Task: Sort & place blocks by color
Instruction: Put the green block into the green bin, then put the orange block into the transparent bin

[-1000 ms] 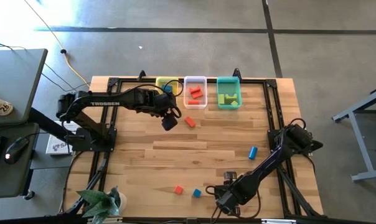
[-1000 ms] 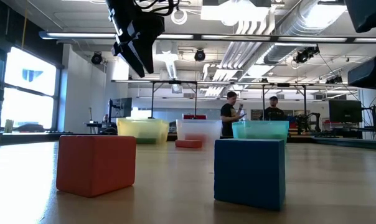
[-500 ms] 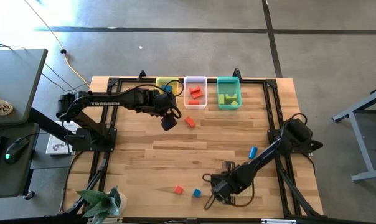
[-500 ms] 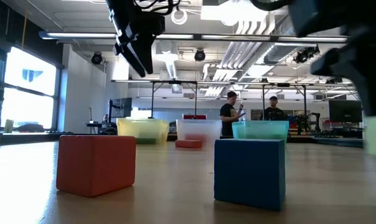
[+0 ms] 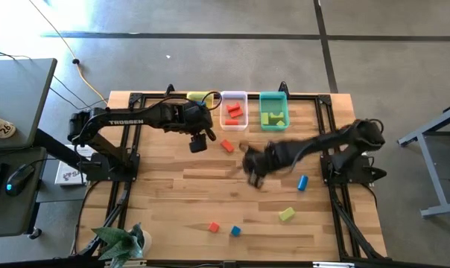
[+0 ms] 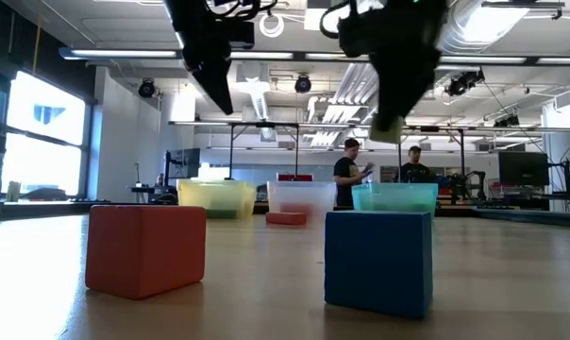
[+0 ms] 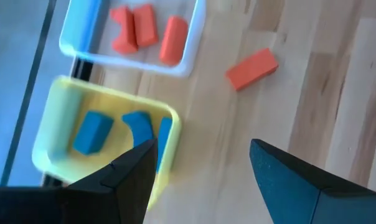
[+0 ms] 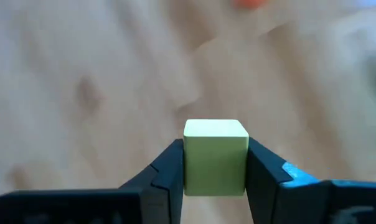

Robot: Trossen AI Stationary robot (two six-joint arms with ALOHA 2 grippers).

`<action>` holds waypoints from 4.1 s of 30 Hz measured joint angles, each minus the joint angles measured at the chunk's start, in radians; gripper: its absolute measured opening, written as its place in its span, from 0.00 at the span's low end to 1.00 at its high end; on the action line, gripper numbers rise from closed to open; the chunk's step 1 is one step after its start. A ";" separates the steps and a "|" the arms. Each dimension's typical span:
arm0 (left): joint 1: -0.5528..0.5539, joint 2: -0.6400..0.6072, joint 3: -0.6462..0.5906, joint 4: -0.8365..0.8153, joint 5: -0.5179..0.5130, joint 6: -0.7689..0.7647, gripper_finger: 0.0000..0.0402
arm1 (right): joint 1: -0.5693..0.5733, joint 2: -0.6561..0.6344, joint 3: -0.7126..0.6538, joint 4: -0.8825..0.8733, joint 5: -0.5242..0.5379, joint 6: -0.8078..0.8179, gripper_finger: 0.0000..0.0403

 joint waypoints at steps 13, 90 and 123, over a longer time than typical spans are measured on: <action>0.084 0.027 0.001 0.198 0.222 0.360 0.61 | -0.450 -0.105 0.000 0.064 0.112 -0.054 0.25; 0.071 0.510 0.001 0.429 0.360 0.622 0.22 | -0.883 -0.100 -0.280 0.367 -0.273 -0.205 0.43; 0.077 0.515 0.002 0.361 0.353 0.421 0.32 | -0.883 -0.100 -0.280 0.388 -0.310 -0.206 0.43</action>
